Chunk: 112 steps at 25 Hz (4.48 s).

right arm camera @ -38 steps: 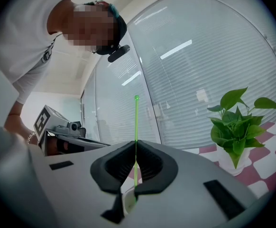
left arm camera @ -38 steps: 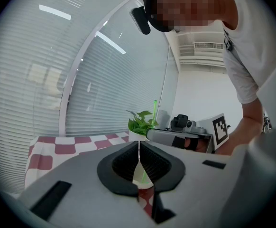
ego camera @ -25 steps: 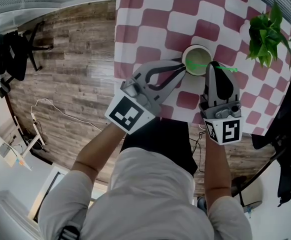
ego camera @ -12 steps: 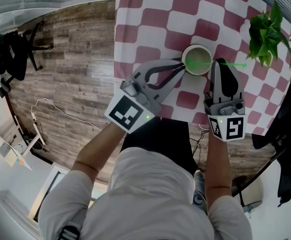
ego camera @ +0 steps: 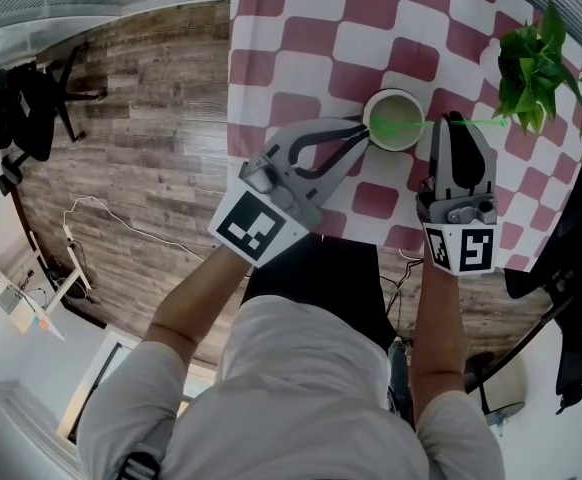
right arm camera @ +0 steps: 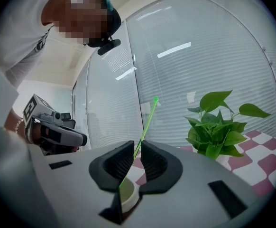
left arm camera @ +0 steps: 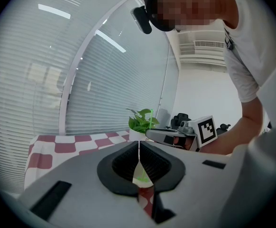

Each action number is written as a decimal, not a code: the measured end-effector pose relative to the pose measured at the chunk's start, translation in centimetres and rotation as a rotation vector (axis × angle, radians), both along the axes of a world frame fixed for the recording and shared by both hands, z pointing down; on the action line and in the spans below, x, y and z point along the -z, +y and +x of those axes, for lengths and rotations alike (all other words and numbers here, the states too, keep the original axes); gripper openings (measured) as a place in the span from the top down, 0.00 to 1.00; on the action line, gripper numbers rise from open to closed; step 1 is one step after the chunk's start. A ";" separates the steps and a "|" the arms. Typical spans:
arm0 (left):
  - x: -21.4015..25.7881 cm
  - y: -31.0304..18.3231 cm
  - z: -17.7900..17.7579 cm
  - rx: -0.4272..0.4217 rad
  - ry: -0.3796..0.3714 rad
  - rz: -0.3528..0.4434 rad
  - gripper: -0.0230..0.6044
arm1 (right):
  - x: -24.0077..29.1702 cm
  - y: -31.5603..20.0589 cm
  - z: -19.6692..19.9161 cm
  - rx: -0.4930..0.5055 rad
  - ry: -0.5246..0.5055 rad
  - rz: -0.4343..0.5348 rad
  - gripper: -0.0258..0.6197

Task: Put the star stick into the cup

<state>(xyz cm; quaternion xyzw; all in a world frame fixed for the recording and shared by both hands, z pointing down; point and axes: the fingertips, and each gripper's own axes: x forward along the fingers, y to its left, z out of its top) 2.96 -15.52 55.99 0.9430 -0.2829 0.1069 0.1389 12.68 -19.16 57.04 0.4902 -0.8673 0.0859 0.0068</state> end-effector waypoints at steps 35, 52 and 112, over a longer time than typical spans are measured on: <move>0.1 0.4 0.0 0.005 -0.010 0.007 0.90 | -3.1 -0.9 3.5 -0.090 0.027 -0.049 0.83; 0.9 0.5 -0.2 0.012 -0.008 0.018 0.90 | -2.8 -0.6 4.3 -0.122 -0.007 -0.074 0.77; 22.6 7.8 1.6 0.004 0.121 0.172 0.91 | 23.7 10.9 -2.6 0.102 0.113 0.057 0.89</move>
